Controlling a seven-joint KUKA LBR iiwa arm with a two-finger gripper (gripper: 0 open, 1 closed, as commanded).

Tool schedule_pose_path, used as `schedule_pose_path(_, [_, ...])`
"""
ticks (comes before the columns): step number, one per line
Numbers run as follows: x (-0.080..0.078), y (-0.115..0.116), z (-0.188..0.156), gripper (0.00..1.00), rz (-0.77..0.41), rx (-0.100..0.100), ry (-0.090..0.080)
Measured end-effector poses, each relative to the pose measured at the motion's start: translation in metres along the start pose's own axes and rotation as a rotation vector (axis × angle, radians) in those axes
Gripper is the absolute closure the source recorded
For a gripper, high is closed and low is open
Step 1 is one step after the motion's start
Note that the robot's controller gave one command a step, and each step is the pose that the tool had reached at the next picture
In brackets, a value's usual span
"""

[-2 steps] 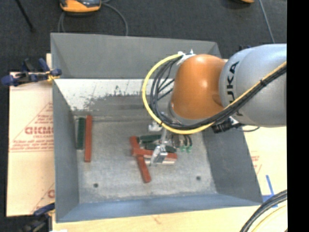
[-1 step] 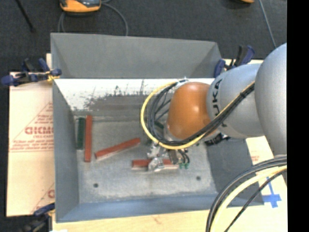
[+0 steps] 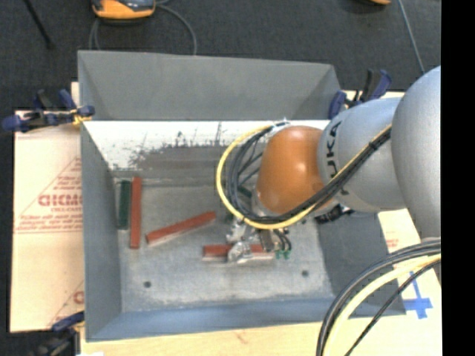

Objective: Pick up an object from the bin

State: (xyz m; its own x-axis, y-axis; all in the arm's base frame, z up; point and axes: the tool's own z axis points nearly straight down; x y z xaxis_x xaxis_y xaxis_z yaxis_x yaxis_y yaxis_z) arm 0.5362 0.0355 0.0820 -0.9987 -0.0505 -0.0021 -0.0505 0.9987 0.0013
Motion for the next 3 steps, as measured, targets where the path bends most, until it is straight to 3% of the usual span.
schedule_pose_path(1, [0.013,-0.023,-0.111,1.00,-0.031,0.001,-0.001])
schedule_pose_path(2, [0.013,-0.023,-0.110,1.00,-0.031,0.001,-0.001])
schedule_pose_path(3, [-0.022,-0.028,-0.240,1.00,-0.418,0.004,-0.009])
